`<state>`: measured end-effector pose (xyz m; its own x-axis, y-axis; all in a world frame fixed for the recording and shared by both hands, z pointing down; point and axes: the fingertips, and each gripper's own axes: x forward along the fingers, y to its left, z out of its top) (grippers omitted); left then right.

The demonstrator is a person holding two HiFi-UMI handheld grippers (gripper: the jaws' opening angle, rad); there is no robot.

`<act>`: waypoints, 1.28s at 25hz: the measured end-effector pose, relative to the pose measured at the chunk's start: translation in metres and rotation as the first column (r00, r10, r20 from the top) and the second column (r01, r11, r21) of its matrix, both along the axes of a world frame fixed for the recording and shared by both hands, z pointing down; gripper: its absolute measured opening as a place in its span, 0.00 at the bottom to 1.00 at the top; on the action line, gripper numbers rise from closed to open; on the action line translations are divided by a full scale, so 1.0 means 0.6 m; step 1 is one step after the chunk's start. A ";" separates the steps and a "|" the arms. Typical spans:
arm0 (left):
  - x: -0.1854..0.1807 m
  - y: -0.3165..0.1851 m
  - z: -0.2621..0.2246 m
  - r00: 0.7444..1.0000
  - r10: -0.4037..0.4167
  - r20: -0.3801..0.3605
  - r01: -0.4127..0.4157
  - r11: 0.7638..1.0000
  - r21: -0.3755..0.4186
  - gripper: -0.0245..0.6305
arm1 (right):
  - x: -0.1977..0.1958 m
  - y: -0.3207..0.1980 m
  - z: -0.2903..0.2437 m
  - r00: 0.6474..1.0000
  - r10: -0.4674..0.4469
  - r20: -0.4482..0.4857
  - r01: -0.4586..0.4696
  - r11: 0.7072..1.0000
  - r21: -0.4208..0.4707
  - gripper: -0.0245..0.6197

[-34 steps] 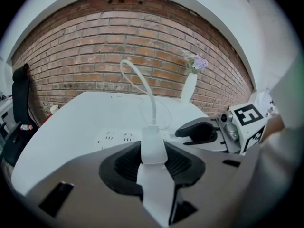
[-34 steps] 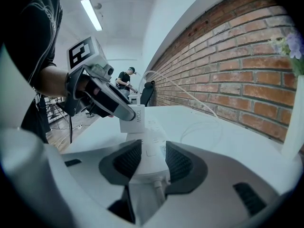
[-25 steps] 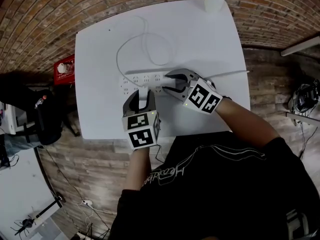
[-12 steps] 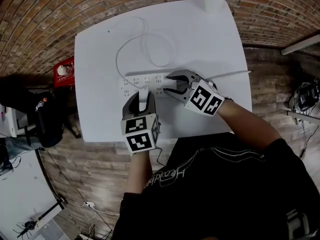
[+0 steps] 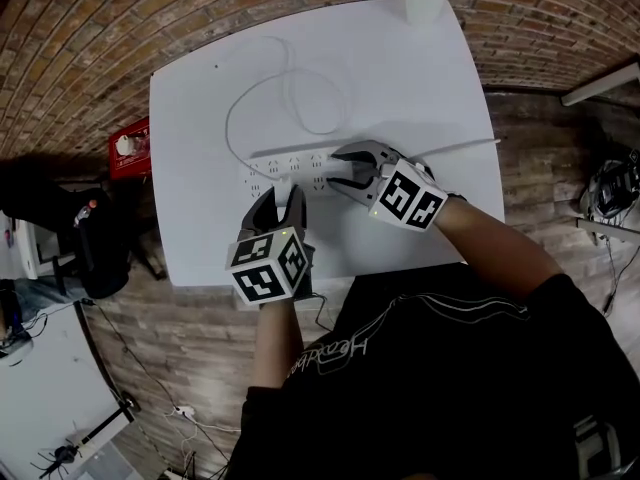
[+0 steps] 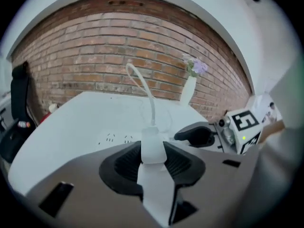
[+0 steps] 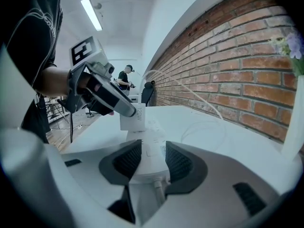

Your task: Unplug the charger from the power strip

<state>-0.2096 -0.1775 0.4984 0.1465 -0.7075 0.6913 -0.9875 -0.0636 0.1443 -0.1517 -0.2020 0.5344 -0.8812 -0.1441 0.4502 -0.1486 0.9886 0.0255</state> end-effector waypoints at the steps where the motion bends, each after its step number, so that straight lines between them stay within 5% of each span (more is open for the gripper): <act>1: -0.002 0.000 -0.001 1.000 -0.007 -0.008 0.007 1.000 -0.004 0.25 | 0.000 0.000 0.002 1.000 0.001 -0.001 -0.001 1.000 0.002 0.25; 5: 0.007 0.001 -0.007 0.989 0.044 0.142 -0.045 0.999 0.004 0.25 | -0.001 0.000 0.001 1.000 0.007 0.007 -0.007 1.000 0.003 0.25; 9: -0.020 -0.006 -0.039 0.999 -0.044 0.025 0.042 0.997 0.070 0.24 | -0.001 0.000 0.001 1.000 0.006 0.004 -0.006 1.000 0.005 0.25; 12: -0.057 -0.020 -0.104 0.991 -0.093 0.093 0.076 0.982 0.175 0.24 | -0.002 -0.002 0.002 1.000 0.007 0.005 -0.007 1.000 0.008 0.25; 15: -0.045 -0.021 -0.138 0.989 -0.090 -0.116 0.111 0.974 0.195 0.24 | 0.000 -0.001 0.002 1.000 0.012 0.003 -0.012 1.000 0.004 0.25; 19: -0.005 0.005 -0.141 0.945 -0.068 -0.320 0.124 0.979 0.159 0.24 | 0.003 -0.001 0.006 1.000 0.023 -0.021 -0.024 0.997 -0.067 0.26; 22: 0.020 0.034 -0.152 0.919 -0.051 -0.391 0.118 0.982 0.148 0.24 | 0.011 -0.009 -0.009 0.998 0.062 -0.005 -0.062 0.989 -0.135 0.23; 26: 0.035 0.070 -0.190 0.894 -0.027 -0.448 0.112 0.980 0.163 0.24 | 0.040 -0.011 -0.099 0.974 0.168 0.150 -0.125 0.957 -0.262 0.08; 32: 0.050 0.119 -0.262 0.856 0.038 -0.515 0.095 0.969 0.228 0.24 | 0.111 0.023 -0.267 0.875 0.296 0.384 -0.061 0.853 -0.519 0.04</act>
<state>-0.1798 -0.1061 0.3411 0.4097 -0.8488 0.3342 -0.7782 -0.1340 0.6135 -0.0853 -0.1880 0.3740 -0.9785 -0.1898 0.0803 -0.2023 0.8098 -0.5508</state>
